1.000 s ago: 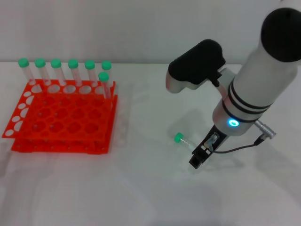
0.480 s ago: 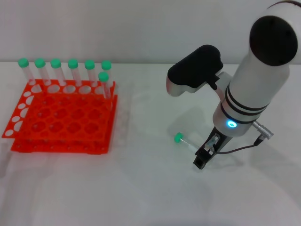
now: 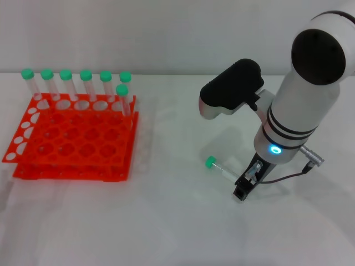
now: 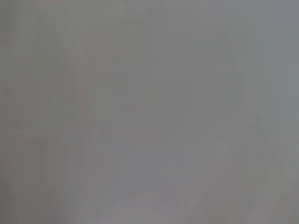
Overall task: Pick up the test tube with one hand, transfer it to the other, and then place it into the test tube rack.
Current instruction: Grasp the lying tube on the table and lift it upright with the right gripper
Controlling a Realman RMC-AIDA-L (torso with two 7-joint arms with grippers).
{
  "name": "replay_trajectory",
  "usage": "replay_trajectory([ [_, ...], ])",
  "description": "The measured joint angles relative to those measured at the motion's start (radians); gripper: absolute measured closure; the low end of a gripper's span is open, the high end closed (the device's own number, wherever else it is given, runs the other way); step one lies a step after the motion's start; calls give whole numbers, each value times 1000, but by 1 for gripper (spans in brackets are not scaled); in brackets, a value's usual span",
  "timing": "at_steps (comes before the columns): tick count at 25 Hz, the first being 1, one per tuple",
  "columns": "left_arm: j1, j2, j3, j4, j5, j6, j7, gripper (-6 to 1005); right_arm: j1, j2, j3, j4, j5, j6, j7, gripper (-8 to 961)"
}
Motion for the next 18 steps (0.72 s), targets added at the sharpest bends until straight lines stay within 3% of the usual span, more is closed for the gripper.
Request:
replay_trajectory([
  [3,3,0,0,-1,0,-3,0,120,0,0,-2,12,2,-11,-6,398],
  [11,4,0,0,-1,0,-6,0,120,3,0,-3,21,3,-19,-15,596],
  [18,0,0,0,-2,0,-7,0,119,3,0,-11,34,5,-27,-19,622],
])
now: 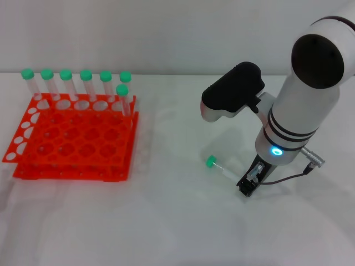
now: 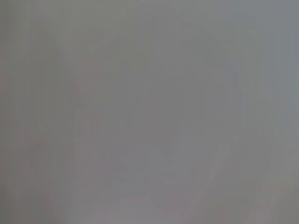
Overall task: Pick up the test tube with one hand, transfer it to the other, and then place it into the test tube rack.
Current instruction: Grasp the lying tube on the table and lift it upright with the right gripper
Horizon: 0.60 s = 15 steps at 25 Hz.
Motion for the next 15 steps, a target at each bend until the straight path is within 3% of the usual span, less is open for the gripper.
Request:
replay_trajectory([
  [15,1,0,1,0,2,-1,0,122,2,0,-50,2,3,-20,-1,737],
])
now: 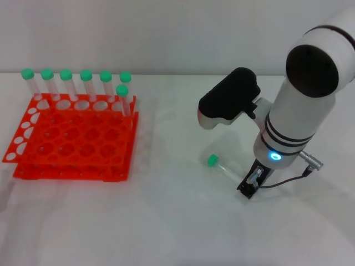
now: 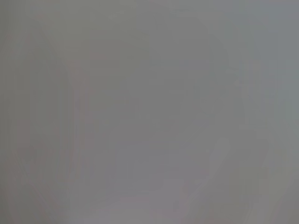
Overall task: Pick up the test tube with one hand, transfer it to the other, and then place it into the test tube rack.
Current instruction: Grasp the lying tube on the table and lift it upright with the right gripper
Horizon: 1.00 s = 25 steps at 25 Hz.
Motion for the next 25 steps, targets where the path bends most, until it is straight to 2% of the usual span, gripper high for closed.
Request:
replay_trajectory([
  [3,2,0,0,0,0,0,-1,122,1,0,-11,-7,-6,0,1,753],
  [6,2,0,0,0,0,0,-1,123,-19,-6,7,-77,-15,5,6,765],
  [10,2,0,-9,-2,-16,-2,-1,123,-105,-9,89,-247,-97,13,-7,768],
  [13,0,0,-12,-10,-25,-2,-2,124,-211,-8,157,-421,-150,-19,-34,767],
  [18,-4,-1,-4,-23,-25,-1,-12,125,-429,-9,219,-661,-114,-186,-142,762],
  [22,-3,0,-3,-34,-23,7,-51,125,-601,-13,223,-742,42,-375,-308,758],
  [25,-8,0,2,-35,5,6,-69,125,-717,-15,209,-710,296,-566,-552,755],
])
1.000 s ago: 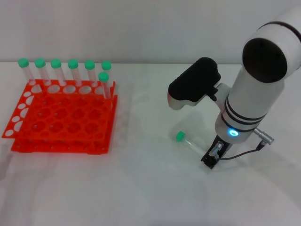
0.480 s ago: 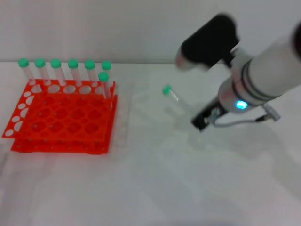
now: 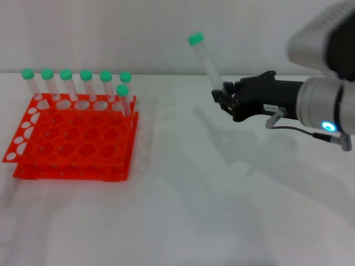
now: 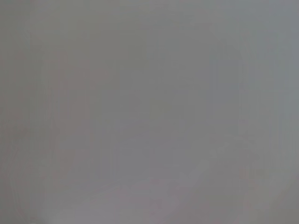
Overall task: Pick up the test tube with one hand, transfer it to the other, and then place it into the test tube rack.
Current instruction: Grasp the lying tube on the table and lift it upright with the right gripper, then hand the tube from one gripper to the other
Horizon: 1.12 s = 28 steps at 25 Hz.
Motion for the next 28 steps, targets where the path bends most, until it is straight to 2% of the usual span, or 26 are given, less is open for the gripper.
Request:
replay_trajectory([
  [4,-11,4,11,3,87,-23,-2,125,-41,-3,-16,168,384,-148,-348,751],
  [6,-22,6,12,8,128,-35,-3,124,-39,-2,-16,266,571,-170,-517,750],
  [8,-35,7,12,10,165,-44,-3,124,-24,-2,-12,428,848,-151,-779,748],
  [11,-54,8,12,6,218,-50,-4,124,16,1,8,688,1209,-16,-1109,745],
  [15,-82,10,12,9,284,-65,-5,124,91,13,36,1012,1516,262,-1472,741],
  [17,-105,13,12,19,328,-65,-6,124,113,14,25,1124,1619,360,-1615,739],
  [19,-125,15,12,29,381,-67,-9,124,121,15,16,1177,1658,397,-1690,737],
  [24,-159,23,12,31,517,-86,-10,124,121,15,-13,1206,1668,398,-1768,732],
  [28,-208,26,12,24,684,-102,-12,124,118,15,-72,1210,1670,397,-1853,728],
])
